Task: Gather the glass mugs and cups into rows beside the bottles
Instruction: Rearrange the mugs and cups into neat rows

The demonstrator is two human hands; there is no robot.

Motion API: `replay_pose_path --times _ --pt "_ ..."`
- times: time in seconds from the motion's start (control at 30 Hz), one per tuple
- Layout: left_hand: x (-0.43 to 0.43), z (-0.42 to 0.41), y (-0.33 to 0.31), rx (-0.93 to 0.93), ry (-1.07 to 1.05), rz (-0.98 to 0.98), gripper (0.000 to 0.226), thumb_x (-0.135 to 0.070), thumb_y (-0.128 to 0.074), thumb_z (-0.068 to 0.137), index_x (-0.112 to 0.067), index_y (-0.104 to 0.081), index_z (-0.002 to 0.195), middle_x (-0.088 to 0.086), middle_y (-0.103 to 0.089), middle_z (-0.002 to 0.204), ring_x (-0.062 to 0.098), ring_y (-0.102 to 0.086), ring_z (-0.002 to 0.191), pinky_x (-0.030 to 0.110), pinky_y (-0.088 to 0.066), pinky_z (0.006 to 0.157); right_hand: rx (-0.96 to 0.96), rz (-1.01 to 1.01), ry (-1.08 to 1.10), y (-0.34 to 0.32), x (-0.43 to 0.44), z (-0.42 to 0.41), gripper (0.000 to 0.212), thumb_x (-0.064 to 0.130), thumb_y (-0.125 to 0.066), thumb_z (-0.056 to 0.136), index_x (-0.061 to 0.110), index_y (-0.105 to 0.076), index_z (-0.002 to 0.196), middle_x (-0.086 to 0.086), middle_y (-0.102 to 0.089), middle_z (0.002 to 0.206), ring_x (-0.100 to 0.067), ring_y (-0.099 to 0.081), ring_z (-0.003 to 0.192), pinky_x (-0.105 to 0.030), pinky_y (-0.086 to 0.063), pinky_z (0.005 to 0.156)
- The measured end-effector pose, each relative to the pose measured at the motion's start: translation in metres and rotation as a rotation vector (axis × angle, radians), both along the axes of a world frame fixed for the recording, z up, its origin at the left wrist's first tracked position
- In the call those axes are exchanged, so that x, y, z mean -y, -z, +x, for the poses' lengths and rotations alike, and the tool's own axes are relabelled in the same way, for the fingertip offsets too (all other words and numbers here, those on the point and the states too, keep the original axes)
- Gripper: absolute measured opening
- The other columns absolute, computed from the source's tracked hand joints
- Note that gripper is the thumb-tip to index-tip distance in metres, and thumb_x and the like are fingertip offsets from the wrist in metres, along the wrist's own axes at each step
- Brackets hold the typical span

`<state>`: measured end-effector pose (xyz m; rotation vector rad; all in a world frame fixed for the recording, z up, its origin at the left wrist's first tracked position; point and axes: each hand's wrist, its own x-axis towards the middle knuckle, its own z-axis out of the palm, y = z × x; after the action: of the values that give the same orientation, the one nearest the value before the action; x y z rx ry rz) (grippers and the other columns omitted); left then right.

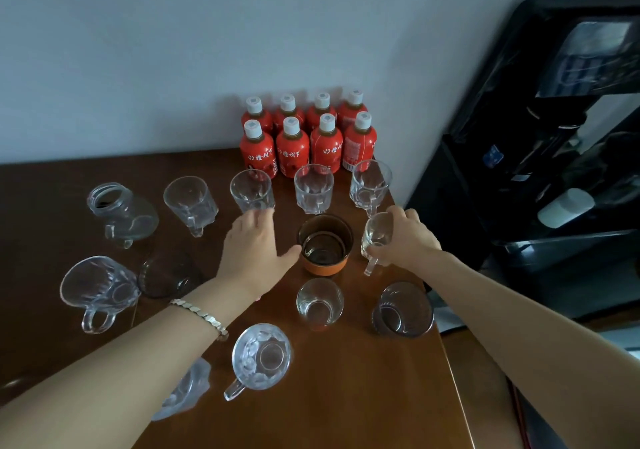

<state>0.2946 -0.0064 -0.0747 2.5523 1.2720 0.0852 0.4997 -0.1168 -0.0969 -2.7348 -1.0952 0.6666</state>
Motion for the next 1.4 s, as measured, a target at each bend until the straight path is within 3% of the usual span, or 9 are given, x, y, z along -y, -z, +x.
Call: replay_pose_path --times 0.27,0.4,0.53,0.83,1.0,1.1,1.17,1.27,1.4 --pt "0.021 0.042 -0.005 -0.097 0.135 -0.188 0.090 -0.054 -0.065 0.079 -0.011 -0.024 0.147 0.008 -0.033 0.149 0.027 -0.037 0.135 0.039 -0.039 0.104 -0.112 -0.045 -0.222 -0.004 0.019 0.017 0.091 0.044 -0.078 0.071 0.029 -0.027 0.144 -0.002 -0.034 0.143 -0.024 -0.046 0.125 -0.039 -0.048 0.100" --pt "0.021 0.053 -0.004 -0.155 0.100 -0.195 0.091 -0.055 -0.068 0.075 -0.011 -0.028 0.144 0.006 -0.034 0.146 0.027 -0.039 0.133 0.041 -0.043 0.101 -0.046 -0.063 -0.123 -0.003 0.019 0.017 0.100 0.057 -0.075 0.068 0.023 -0.024 0.147 -0.007 -0.035 0.141 -0.028 -0.049 0.124 -0.039 -0.051 0.094" --pt "0.019 0.055 -0.005 -0.135 0.079 -0.232 0.092 -0.052 -0.071 0.072 -0.012 -0.030 0.144 0.004 -0.033 0.146 0.026 -0.036 0.134 0.041 -0.043 0.102 -0.051 -0.002 -0.045 0.001 0.013 0.016 0.085 0.050 -0.076 0.070 0.020 -0.038 0.140 -0.006 -0.043 0.131 -0.026 -0.056 0.114 -0.036 -0.054 0.087" --pt "0.014 0.051 -0.001 -0.117 0.127 -0.239 0.095 -0.054 -0.072 0.069 -0.015 -0.031 0.145 0.002 -0.036 0.145 0.023 -0.040 0.132 0.042 -0.044 0.102 -0.022 0.023 -0.091 0.007 0.011 0.017 0.085 0.048 -0.075 0.070 0.022 -0.036 0.141 -0.004 -0.042 0.135 -0.024 -0.052 0.118 -0.038 -0.054 0.089" --pt "0.015 0.048 -0.003 -0.135 0.148 -0.232 0.099 -0.056 -0.070 0.072 -0.014 -0.023 0.149 0.004 -0.029 0.152 0.024 -0.035 0.137 0.042 -0.043 0.105 -0.025 0.034 -0.044 0.007 0.011 0.010 0.092 0.050 -0.073 0.074 0.021 -0.026 0.147 -0.006 -0.036 0.144 -0.026 -0.045 0.128 -0.037 -0.052 0.094" --pt "0.021 0.037 -0.009 -0.081 0.116 -0.237 0.096 -0.053 -0.066 0.080 -0.013 -0.016 0.151 0.005 -0.022 0.156 0.025 -0.034 0.140 0.040 -0.041 0.107 -0.017 0.025 -0.028 -0.002 0.019 0.001 0.099 0.056 -0.068 0.077 0.021 -0.012 0.152 -0.010 -0.027 0.149 -0.031 -0.032 0.137 -0.042 -0.039 0.107" --pt "0.028 0.023 -0.016 -0.002 0.073 -0.205 0.086 -0.049 -0.062 0.085 -0.012 -0.020 0.150 0.005 -0.025 0.155 0.023 -0.034 0.139 0.036 -0.038 0.107 0.030 0.141 -0.056 -0.016 0.028 -0.013 0.086 0.052 -0.063 0.084 0.020 -0.018 0.151 -0.009 -0.029 0.148 -0.028 -0.028 0.138 -0.040 -0.033 0.111" --pt "0.039 -0.008 -0.025 0.050 0.048 -0.193 0.075 -0.046 -0.061 0.087 -0.014 -0.030 0.146 0.001 -0.036 0.146 0.018 -0.040 0.132 0.030 -0.040 0.101 -0.007 0.293 -0.194 -0.040 0.043 -0.047 0.062 0.043 -0.058 0.089 0.020 -0.038 0.143 -0.001 -0.042 0.140 -0.018 -0.040 0.131 -0.030 -0.041 0.102" --pt "0.060 -0.051 -0.025 -0.052 0.079 -0.233 0.069 -0.048 -0.064 0.083 -0.016 -0.038 0.138 0.001 -0.045 0.132 0.018 -0.052 0.117 0.030 -0.049 0.091 -0.132 0.013 -0.301 -0.042 0.048 -0.099 0.068 0.056 -0.061 0.082 0.015 -0.044 0.133 -0.004 -0.047 0.128 -0.023 -0.050 0.120 -0.034 -0.046 0.095"
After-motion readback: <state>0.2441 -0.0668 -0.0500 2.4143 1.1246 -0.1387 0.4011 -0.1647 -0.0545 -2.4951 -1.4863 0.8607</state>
